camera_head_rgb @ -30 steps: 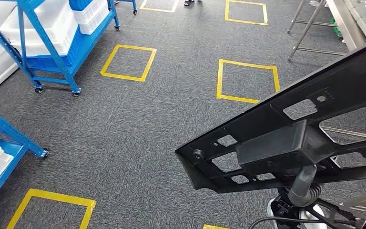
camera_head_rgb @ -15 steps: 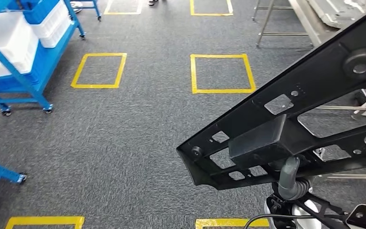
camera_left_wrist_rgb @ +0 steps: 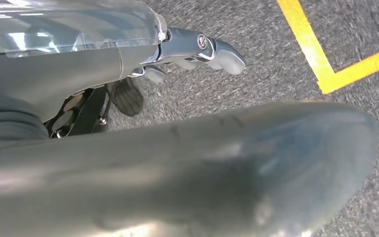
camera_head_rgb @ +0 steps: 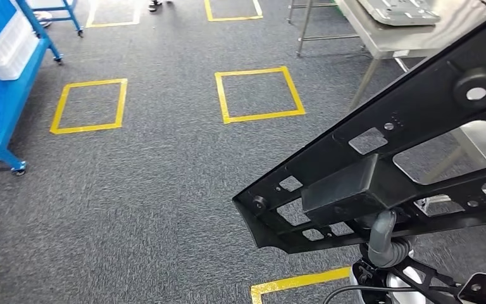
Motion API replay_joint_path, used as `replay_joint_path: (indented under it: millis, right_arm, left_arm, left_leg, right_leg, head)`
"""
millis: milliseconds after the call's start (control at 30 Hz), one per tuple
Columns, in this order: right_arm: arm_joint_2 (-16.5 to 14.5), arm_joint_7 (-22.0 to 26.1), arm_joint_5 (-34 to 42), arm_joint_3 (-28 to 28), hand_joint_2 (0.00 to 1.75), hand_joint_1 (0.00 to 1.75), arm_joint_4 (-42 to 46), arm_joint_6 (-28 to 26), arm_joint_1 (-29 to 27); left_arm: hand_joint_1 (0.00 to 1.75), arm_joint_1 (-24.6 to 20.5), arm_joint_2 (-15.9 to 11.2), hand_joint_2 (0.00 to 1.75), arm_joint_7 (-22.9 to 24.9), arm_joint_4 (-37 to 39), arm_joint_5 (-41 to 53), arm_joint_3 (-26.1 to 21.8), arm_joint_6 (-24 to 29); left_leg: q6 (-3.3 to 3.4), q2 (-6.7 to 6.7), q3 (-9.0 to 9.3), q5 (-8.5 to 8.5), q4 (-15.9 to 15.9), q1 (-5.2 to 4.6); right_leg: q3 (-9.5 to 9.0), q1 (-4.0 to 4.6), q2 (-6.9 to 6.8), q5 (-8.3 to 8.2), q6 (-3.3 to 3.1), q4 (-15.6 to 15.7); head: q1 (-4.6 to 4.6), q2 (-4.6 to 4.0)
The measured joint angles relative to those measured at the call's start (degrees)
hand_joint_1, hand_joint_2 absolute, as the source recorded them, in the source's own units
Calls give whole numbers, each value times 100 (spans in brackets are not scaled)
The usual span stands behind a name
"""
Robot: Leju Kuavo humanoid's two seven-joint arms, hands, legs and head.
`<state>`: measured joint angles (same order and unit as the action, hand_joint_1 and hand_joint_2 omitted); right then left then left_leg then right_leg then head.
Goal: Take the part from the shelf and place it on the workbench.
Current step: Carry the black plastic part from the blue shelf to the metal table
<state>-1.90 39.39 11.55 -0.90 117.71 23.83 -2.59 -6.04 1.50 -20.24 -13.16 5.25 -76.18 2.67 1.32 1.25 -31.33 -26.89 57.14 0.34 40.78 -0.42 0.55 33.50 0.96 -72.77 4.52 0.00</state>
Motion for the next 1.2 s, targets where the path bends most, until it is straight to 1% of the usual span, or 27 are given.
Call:
replay_joint_path:
  millis: [33, 67, 100, 133, 200, 233, 300, 333, 400, 433, 467, 500, 533, 567, 600, 633, 700, 767, 833, 900, 967, 1000, 1033, 1067, 1100, 1133, 1200]
  right_arm:
    - [0, 0, -1, 0, 175, 175, -1, 0, -6]
    - [1, 0, -2, 1, 175, 175, -1, -1, -9]
    - [1, 0, -7, 1, 175, 175, -1, -2, -10]
    - [1, 0, -17, 1, 175, 175, 1, -7, -8]
    - [1, 0, -52, -2, 175, 175, 8, -40, 7]
    - [0, 0, -66, -3, 175, 175, 14, -69, 15]
    - [0, 0, -77, -5, 175, 175, 27, -137, 21]
    - [-3, 1, -76, -5, 175, 175, 31, -170, 21]
    - [-20, 1, -77, -15, 175, 175, 40, -232, 34]
    - [-36, 1, -79, -30, 175, 175, 45, -263, 39]
    - [-52, 0, -85, -47, 175, 175, 49, -293, 41]
    - [-75, 0, -98, -66, 175, 175, 57, -327, 34]
    - [-96, 0, -111, -81, 175, 175, 68, -352, 25]
    - [-117, 0, -123, -93, 175, 175, 85, -351, 17]
    - [-140, 0, -139, -105, 175, 175, 113, -321, 10]
    - [-159, 0, -168, -126, 175, 175, 148, -266, 6]
    - [-189, 0, -290, -216, 175, 175, 249, -169, 1]
    - [-200, 0, -434, -355, 175, 175, 336, -187, -10]
    - [-197, 0, -491, -475, 175, 175, 366, -282, -45]
    - [-186, 1, -457, -570, 175, 175, 388, -452, -77]
    - [-175, 1, -391, -657, 175, 175, 419, -643, -98]
    - [-173, 0, -367, -692, 175, 175, 427, -717, -116]
    - [-173, 0, -351, -721, 175, 175, 430, -775, -141]
    - [-173, 0, -342, -746, 175, 175, 429, -818, -163]
    - [-173, 0, -335, -775, 175, 175, 431, -859, -177]
    - [-173, 0, -328, -800, 175, 175, 435, -895, -184]
    - [-173, 1, -295, -849, 175, 175, 449, -975, -177]
  left_arm:
    - [0, 4, -2, 0, 0, 0, 0, 0, 1]
    - [0, 2, -2, 0, 0, 0, 0, 0, 1]
    - [0, 0, -2, 0, 0, 0, 0, -1, 0]
    - [0, -4, -2, 0, 0, 0, 0, 0, -3]
    - [0, -7, -2, 0, 0, 0, 0, -1, -12]
    - [0, -9, -2, 0, 2, 0, 0, -1, -19]
    - [0, -23, -3, 0, 5, 0, -3, -1, -32]
    - [0, -33, -3, 0, 7, 0, -4, -1, -40]
    - [0, -33, -3, 0, 4, 0, -3, -2, -56]
    - [0, -24, -4, 0, 2, 0, 1, -2, -62]
    - [0, -11, -6, 0, 0, 0, 3, -2, -64]
    - [0, 1, -7, 0, -1, 0, 4, -2, -66]
    - [0, 8, -8, 0, 4, 0, 3, -2, -64]
    - [0, 12, -8, 0, 17, 0, 3, -2, -63]
    - [0, 11, -8, 0, 38, 0, 2, -2, -60]
    - [0, 8, -8, 0, 63, 0, 2, -2, -50]
    - [0, 6, -8, 0, 105, 0, 8, -8, -26]
    - [0, 11, -4, 0, 117, 0, 16, -18, -6]
    - [0, 3, 5, 0, 119, 0, 12, -22, 1]
    - [0, 2, 14, 0, 120, 0, 1, -26, 4]
    - [0, 39, 16, 0, 122, 0, -2, -34, 23]
    - [0, 58, 16, 0, 125, 0, -1, -42, 41]
    - [0, 72, 17, 0, 127, 0, -1, -56, 60]
    - [0, 79, 18, 0, 128, 0, -1, -74, 75]
    - [0, 80, 20, 0, 129, 0, 0, -93, 87]
    - [0, 80, 25, 0, 128, 0, 1, -109, 93]
    - [0, 78, 33, 0, 120, 0, 2, -125, 94]
  left_leg:
    - [-2, 72, -4, -4, 1, -4]
    - [-6, 138, -3, -9, 2, -5]
    - [-15, 198, 6, -17, 3, -5]
    - [-29, 251, 22, -28, 4, -8]
    - [-78, 345, 48, -57, 13, -36]
    - [-106, 392, 58, -71, 19, -49]
    - [-162, 495, 81, -90, 15, -58]
    - [-195, 473, 91, -117, 34, -49]
    - [-251, 240, -9, -318, 313, -28]
    - [-271, 80, -148, -495, 628, -13]
    - [-283, -20, -333, -684, 1022, -8]
    - [-293, -60, -514, -821, 1394, -4]
    - [-301, -74, -639, -862, 1627, 0]
    - [-303, -80, -675, -792, 1661, 8]
    - [-300, -94, -608, -618, 1465, 18]
    - [-295, -151, -463, -386, 1101, 33]
    - [-274, -377, -176, -102, 412, 59]
    - [-239, -496, -78, -86, 172, 57]
    - [-176, -395, -64, -63, 129, 61]
    - [-91, -270, -44, -30, 72, 79]
    - [-40, -134, -38, -23, 44, 71]
    - [-33, -61, -40, -26, 45, 64]
    - [-30, 12, -39, -32, 45, 60]
    - [-33, 83, -36, -38, 46, 58]
    - [-41, 150, -29, -46, 48, 58]
    - [-54, 210, -16, -55, 48, 58]
    - [-99, 311, 16, -84, 55, 41]
  right_leg:
    - [77, -14, -21, 26, 13, -172]
    - [33, -24, -41, -63, 20, -106]
    - [-128, -30, -77, -235, 20, 181]
    - [-363, -27, -176, -423, 8, 601]
    - [-722, 20, -389, -628, -43, 1275]
    - [-787, 44, -445, -643, -69, 1417]
    - [-773, 57, -347, -636, -117, 1451]
    - [-779, 45, -289, -648, -143, 1469]
    - [-799, 13, -168, -680, -207, 1507]
    - [-804, 8, -107, -689, -230, 1513]
    - [-800, 10, -39, -692, -248, 1510]
    - [-798, 15, 33, -693, -258, 1505]
    - [-797, 18, 109, -692, -260, 1498]
    - [-797, 19, 187, -690, -260, 1488]
    - [-799, 17, 264, -685, -253, 1474]
    - [-797, 13, 338, -675, -240, 1454]
    - [-764, 15, 476, -654, -195, 1400]
    - [-712, 6, 591, -662, -133, 1376]
    - [-685, -6, 648, -677, -66, 1380]
    - [-591, 10, 419, -535, -18, 1185]
    - [-299, 14, 102, -189, 10, 571]
    - [-115, 5, 35, -26, 23, 194]
    - [18, -7, 3, 55, 36, -80]
    - [61, -19, -16, 31, 46, -171]
    - [-13, -28, -43, -96, 51, -35]
    - [-193, -33, -93, -287, 48, 299]
    - [-606, -10, -304, -572, 8, 1079]
  head:
    - [0, 0]
    - [0, 0]
    - [0, 0]
    - [0, 0]
    - [0, 0]
    - [0, 0]
    - [0, 0]
    - [0, 0]
    - [0, 0]
    - [0, 0]
    - [0, 0]
    - [0, 0]
    - [0, 0]
    - [0, 0]
    - [0, 0]
    - [0, 0]
    - [0, 0]
    - [1, 0]
    - [1, 0]
    - [-1, 0]
    - [-1, 0]
    - [0, 0]
    - [0, 0]
    - [0, 0]
    - [0, 0]
    - [0, 0]
    - [0, 0]
